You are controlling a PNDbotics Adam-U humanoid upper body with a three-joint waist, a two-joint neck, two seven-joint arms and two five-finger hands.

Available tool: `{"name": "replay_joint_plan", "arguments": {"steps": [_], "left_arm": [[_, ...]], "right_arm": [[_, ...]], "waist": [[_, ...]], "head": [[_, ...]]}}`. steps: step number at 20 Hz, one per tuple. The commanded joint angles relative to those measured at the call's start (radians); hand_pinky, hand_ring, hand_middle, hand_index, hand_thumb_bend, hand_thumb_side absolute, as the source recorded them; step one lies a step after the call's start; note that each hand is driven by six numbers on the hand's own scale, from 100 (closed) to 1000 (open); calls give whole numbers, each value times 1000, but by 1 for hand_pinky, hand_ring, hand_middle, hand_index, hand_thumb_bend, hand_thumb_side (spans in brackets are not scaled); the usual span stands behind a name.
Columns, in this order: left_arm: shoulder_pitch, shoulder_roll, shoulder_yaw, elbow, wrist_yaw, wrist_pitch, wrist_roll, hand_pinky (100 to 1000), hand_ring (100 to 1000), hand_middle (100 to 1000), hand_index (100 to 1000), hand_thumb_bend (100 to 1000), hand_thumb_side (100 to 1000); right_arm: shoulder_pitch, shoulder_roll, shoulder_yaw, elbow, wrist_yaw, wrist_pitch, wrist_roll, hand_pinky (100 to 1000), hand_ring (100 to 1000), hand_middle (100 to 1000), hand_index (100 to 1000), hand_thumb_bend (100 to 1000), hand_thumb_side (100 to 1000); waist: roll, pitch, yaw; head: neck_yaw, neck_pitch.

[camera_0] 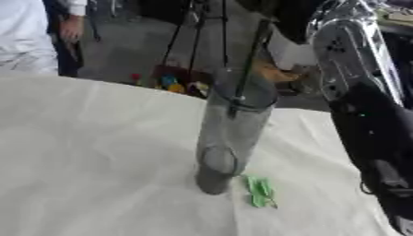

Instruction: Arrange flowers into the vase.

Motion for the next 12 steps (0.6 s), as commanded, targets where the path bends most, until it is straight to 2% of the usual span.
{"name": "replay_joint_plan", "arguments": {"steps": [1,5,9,10,12], "left_arm": [[-20,1,-1,-12,3,0,-1,704,781,866,908,100,1000],[-21,-1,-1,-12,4,0,-1,704,781,866,907,100,1000],[-22,-3,-1,-12,4,0,-1,704,781,866,907,100,1000],[-22,-3,-1,-12,4,1,-1,704,781,866,907,100,1000],[-21,-4,-1,-12,4,1,-1,704,781,867,907,100,1000]], "right_arm": [[-9,-4,-14,-24,29,2,-16,138,100,100,100,165,444],[0,9,-17,-35,48,-2,-31,175,100,100,100,167,443],[13,18,-12,-45,75,-10,-30,258,192,100,100,169,449],[17,21,-11,-46,81,-11,-28,312,248,100,100,169,454],[24,25,-8,-46,92,-12,-21,335,275,100,100,168,460]], "waist": [[9,-20,-3],[9,-19,-3],[9,-17,-2],[9,-17,-1],[10,-15,-1]], "head": [[-3,-10],[-3,-13],[-4,-18],[-4,-20],[-5,-22]]}}
